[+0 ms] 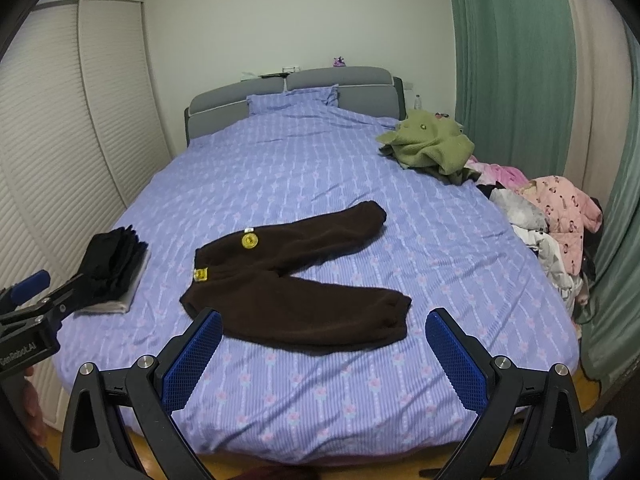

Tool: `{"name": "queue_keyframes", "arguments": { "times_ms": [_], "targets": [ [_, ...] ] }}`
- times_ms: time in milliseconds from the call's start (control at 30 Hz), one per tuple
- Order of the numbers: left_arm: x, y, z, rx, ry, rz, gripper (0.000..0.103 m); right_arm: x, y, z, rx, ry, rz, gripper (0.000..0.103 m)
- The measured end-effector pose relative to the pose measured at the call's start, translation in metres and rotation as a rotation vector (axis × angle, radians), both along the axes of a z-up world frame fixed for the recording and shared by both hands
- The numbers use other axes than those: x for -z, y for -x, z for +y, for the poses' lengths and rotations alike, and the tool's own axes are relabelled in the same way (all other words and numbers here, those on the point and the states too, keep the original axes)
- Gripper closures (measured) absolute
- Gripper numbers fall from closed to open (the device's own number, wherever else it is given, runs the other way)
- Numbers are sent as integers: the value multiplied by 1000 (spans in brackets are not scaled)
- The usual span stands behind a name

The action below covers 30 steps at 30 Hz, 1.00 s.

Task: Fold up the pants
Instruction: 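Grasp a brown pant leg cuff with the right tool while the left tool reaches the waistband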

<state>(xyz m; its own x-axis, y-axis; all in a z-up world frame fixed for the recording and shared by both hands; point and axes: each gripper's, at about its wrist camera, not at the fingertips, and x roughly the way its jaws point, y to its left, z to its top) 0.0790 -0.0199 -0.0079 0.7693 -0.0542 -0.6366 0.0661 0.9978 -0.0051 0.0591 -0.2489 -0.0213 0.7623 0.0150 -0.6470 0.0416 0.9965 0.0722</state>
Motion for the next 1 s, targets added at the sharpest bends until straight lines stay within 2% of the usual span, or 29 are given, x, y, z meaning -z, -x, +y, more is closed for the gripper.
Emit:
{"name": "queue_keyframes", "arguments": {
  "times_ms": [200,367,567,800,1000],
  "targets": [
    [3,-60,-15,57,5,2,0,0,-50,-10,35,1,-2,0],
    [5,-114,-44,80,-11,-5,0,6,-95,-31,87,18,-13,0],
    [18,-170,-83,49,-16,-16,0,21,-163,-70,38,31,0,0],
    [54,-261,-144,47,-74,-3,0,60,-267,-117,-38,40,49,0],
    [106,-342,-183,49,-123,91,0,120,-365,-149,-72,-2,151,3]
  ]
}}
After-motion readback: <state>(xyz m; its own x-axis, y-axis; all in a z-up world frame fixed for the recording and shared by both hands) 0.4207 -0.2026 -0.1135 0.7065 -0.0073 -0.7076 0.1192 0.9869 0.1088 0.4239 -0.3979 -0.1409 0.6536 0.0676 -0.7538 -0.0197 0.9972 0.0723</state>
